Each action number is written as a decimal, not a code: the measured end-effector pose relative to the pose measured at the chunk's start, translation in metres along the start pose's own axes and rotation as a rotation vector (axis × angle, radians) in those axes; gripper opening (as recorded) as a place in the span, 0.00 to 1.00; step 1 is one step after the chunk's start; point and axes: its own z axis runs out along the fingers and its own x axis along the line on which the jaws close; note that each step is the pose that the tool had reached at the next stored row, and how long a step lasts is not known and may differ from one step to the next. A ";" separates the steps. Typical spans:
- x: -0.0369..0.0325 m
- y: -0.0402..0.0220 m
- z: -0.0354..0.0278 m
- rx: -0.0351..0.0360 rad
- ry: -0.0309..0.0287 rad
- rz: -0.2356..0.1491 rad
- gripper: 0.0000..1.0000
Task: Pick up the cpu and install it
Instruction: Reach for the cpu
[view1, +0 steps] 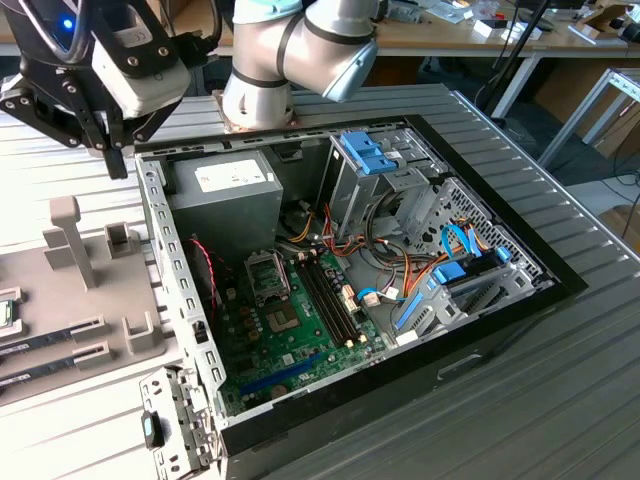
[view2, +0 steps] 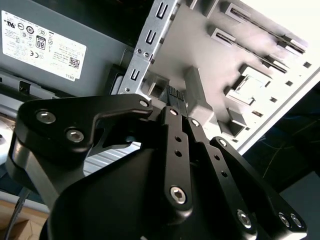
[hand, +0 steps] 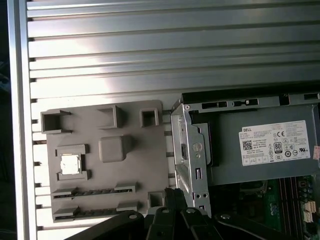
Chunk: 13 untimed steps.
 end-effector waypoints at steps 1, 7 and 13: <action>0.0008 -0.0001 0.0000 -0.0001 0.0000 0.000 0.10; 0.0055 -0.0004 -0.0001 0.0000 0.0000 0.000 0.10; 0.0118 -0.0009 -0.0003 0.0000 0.0000 0.000 0.10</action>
